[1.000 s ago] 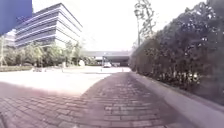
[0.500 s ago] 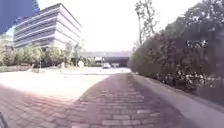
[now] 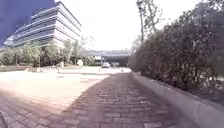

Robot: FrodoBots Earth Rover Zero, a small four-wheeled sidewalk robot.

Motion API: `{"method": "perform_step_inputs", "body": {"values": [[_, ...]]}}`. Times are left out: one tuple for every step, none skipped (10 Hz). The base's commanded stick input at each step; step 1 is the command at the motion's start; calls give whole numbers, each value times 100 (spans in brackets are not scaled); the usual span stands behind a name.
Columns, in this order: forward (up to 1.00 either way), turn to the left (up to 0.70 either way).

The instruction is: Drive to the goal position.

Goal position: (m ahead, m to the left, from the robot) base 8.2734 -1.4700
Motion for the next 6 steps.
{"method": "perform_step_inputs", "body": {"values": [[70, 0], [70, 0], [70, 0], [70, 0], [70, 0], [70, 0]]}}
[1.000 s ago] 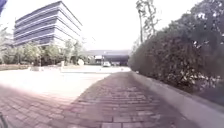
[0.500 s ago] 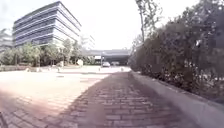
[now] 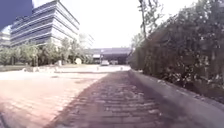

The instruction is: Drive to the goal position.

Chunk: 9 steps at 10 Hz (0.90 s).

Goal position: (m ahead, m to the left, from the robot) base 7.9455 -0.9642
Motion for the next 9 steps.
{"method": "perform_step_inputs", "body": {"values": [[70, 0], [70, 0], [70, 0], [70, 0], [70, 0], [70, 0], [70, 0], [70, 0], [70, 0]]}}
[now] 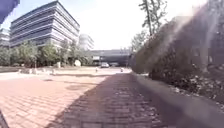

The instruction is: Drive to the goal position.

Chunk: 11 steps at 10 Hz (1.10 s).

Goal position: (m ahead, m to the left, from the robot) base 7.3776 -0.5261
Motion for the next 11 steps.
{"method": "perform_step_inputs", "body": {"values": [[70, 0], [70, 0], [70, 0], [70, 0], [70, 0], [70, 0], [70, 0], [70, 0], [70, 0], [70, 0], [70, 0]]}}
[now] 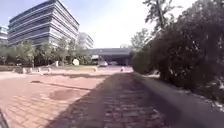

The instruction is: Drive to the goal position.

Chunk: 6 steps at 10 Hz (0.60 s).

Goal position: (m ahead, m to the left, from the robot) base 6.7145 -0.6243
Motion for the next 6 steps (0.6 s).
{"method": "perform_step_inputs", "body": {"values": [[70, 0], [70, 0], [70, 0], [70, 0], [70, 0], [70, 0]]}}
